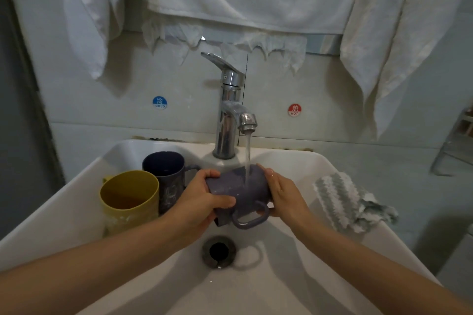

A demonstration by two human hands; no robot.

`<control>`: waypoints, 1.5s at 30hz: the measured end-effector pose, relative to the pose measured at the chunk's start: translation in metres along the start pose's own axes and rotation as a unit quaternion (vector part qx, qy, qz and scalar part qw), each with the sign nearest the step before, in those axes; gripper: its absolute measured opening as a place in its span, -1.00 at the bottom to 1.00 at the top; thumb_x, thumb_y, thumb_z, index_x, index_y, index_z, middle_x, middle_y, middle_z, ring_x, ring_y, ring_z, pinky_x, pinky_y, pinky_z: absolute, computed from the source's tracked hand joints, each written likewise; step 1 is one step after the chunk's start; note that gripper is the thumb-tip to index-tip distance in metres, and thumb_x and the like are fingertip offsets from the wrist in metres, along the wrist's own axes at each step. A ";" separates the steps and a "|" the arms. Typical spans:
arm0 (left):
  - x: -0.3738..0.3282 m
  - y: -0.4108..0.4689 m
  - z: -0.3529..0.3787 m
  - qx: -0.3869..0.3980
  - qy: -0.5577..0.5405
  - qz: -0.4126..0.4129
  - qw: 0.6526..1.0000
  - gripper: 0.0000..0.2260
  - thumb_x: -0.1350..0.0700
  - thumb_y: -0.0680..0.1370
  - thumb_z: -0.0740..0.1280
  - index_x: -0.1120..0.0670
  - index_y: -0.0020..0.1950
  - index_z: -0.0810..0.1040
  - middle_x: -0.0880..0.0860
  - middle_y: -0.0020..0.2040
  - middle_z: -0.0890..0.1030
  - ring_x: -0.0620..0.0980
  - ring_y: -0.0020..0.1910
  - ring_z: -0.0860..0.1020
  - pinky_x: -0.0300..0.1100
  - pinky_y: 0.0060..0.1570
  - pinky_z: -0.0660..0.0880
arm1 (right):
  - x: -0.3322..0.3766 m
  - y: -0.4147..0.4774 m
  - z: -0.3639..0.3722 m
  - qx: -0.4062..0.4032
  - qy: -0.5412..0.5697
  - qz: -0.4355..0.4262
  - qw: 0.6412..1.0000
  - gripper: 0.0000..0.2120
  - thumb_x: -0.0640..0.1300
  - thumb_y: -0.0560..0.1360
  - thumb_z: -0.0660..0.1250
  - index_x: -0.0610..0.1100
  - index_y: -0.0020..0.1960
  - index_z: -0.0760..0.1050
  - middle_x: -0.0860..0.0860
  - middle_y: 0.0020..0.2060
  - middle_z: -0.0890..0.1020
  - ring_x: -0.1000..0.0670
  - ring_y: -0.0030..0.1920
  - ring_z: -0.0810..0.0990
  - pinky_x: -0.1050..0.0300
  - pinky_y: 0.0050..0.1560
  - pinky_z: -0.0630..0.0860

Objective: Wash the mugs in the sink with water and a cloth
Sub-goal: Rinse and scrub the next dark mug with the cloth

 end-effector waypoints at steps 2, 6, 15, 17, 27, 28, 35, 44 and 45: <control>-0.002 -0.001 0.000 0.003 -0.008 0.005 1.000 -0.55 0.51 0.38 0.32 0.05 0.09 0.36 0.12 0.08 0.47 0.11 -0.02 0.56 -0.17 -0.25 0.57 | 0.003 -0.005 0.004 0.014 -0.055 -0.037 0.998 -0.59 0.11 0.58 0.07 -0.02 0.36 0.33 -0.03 0.21 0.50 0.01 0.12 0.53 0.07 0.02 0.60; -0.004 -0.001 0.000 0.008 -0.009 0.007 1.000 -0.57 0.50 0.39 0.32 0.04 0.04 0.37 0.09 0.03 0.48 0.08 -0.06 0.56 -0.20 -0.26 0.59 | 0.001 -0.003 0.005 0.005 -0.027 -0.039 0.999 -0.72 0.14 0.55 0.11 0.09 0.19 0.41 -0.01 0.16 0.55 -0.02 0.09 0.56 0.02 -0.07 0.61; -0.009 0.001 0.001 0.032 0.004 0.021 0.999 -0.61 0.42 0.41 0.35 0.07 0.13 0.39 0.17 0.17 0.48 0.12 0.02 0.56 -0.18 -0.21 0.59 | 0.001 -0.004 0.006 0.016 -0.020 0.027 0.999 -0.59 0.13 0.54 0.19 0.01 0.34 0.33 -0.03 0.25 0.48 -0.03 0.13 0.52 0.23 -0.23 0.59; -0.011 0.001 0.001 0.046 0.027 0.027 0.998 -0.58 0.37 0.43 0.36 0.05 0.19 0.37 0.16 0.21 0.47 0.08 0.06 0.56 -0.16 -0.13 0.59 | -0.001 -0.003 0.007 0.033 -0.030 0.030 0.999 -0.39 0.19 0.48 0.26 0.03 0.46 0.22 -0.01 0.32 0.43 -0.04 0.22 0.49 0.18 -0.11 0.59; -0.003 -0.003 0.010 0.095 0.233 0.034 0.967 0.12 0.32 0.33 0.49 -0.21 0.46 -0.31 0.01 0.51 0.14 0.08 0.42 0.29 0.05 0.30 0.39 | 0.002 -0.004 0.011 -0.002 -0.062 0.028 0.998 -0.47 0.11 0.58 0.13 -0.02 0.49 0.12 -0.09 0.40 0.35 -0.12 0.34 0.41 -0.04 0.29 0.42; -0.003 -0.002 0.009 0.098 0.223 0.030 0.969 0.12 0.34 0.33 0.49 -0.22 0.47 -0.30 0.01 0.50 0.15 0.09 0.42 0.29 0.07 0.29 0.40 | 0.006 -0.005 0.013 0.005 -0.115 0.002 0.993 -0.33 0.12 0.53 0.23 -0.03 0.52 0.02 -0.07 0.45 0.28 -0.10 0.39 0.34 0.02 0.30 0.38; -0.002 0.000 0.004 0.123 0.141 0.004 0.982 0.06 0.42 0.34 0.43 -0.21 0.48 -0.20 0.05 0.45 0.22 0.09 0.28 0.43 0.04 0.16 0.51 | 0.006 0.000 0.006 0.027 -0.098 -0.054 0.993 -0.52 0.00 0.57 0.22 0.00 0.46 0.24 -0.04 0.38 0.40 -0.06 0.33 0.40 0.26 0.09 0.46; -0.008 0.001 0.006 0.101 0.113 0.029 0.988 -0.06 0.36 0.38 0.41 -0.17 0.49 -0.09 0.05 0.35 0.34 0.05 0.18 0.48 -0.18 -0.06 0.58 | 0.008 -0.001 0.002 0.020 -0.105 -0.088 0.990 -0.50 0.01 0.55 0.24 0.02 0.46 0.24 0.00 0.35 0.43 0.00 0.27 0.45 0.34 0.04 0.51; -0.008 0.002 0.006 0.092 0.090 0.032 0.991 -0.11 0.36 0.39 0.39 -0.18 0.49 -0.04 0.02 0.28 0.39 0.01 0.11 0.51 -0.21 -0.12 0.60 | 0.008 0.000 0.001 0.025 -0.103 -0.094 0.990 -0.49 0.00 0.54 0.26 0.03 0.46 0.24 0.01 0.36 0.42 0.00 0.29 0.43 0.25 0.14 0.49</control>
Point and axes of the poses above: each hand's wrist, its own y-axis towards the middle knuckle, its own z-axis out of the palm, x = y × z, the point moved 4 cm from there along y, towards the middle knuckle
